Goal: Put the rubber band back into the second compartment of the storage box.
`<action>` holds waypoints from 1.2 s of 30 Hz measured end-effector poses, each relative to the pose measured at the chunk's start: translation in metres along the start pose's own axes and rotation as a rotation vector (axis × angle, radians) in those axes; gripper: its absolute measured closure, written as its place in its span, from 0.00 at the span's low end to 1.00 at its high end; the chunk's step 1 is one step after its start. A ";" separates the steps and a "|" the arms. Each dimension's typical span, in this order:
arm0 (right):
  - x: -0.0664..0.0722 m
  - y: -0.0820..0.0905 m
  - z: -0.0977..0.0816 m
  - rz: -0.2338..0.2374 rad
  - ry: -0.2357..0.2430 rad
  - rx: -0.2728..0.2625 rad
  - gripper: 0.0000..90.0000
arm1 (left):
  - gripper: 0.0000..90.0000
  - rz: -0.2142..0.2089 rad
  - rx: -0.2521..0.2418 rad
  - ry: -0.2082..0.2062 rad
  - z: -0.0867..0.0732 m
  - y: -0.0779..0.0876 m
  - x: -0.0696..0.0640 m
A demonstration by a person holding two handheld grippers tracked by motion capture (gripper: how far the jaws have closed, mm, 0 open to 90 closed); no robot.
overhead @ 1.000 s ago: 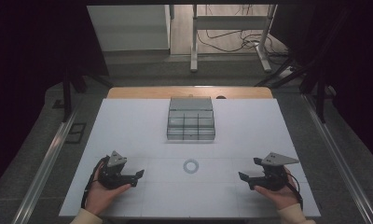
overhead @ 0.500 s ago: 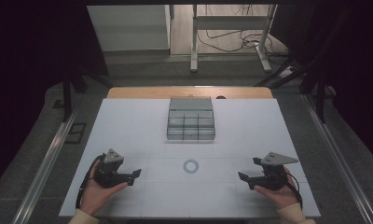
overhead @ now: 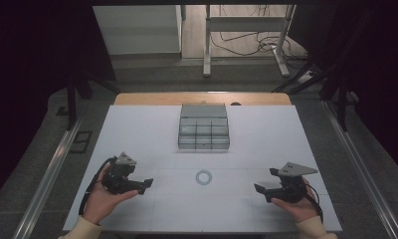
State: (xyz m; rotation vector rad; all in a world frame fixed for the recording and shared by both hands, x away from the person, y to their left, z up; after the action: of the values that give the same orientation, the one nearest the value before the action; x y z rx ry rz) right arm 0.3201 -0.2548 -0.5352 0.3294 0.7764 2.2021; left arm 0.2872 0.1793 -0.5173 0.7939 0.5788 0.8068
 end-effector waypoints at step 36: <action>0.001 -0.002 -0.001 -0.001 -0.001 0.003 0.17 | 0.21 -0.098 0.100 -0.082 0.047 -0.039 -0.028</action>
State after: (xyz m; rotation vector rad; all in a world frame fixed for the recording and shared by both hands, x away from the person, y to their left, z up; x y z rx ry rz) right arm 0.3203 -0.2539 -0.5367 0.3310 0.7794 2.1999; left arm 0.3210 0.1209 -0.5172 0.8795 0.5838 0.6563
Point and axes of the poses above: each handheld gripper's, and its own axes: y roughly backward along the jaws, z roughly out of its top, x roughly to its left, the point moved 6 cm from there along -y, roughly forward along the jaws, and after that the axes turned 4 degrees about -z, right-handed, at the moved point
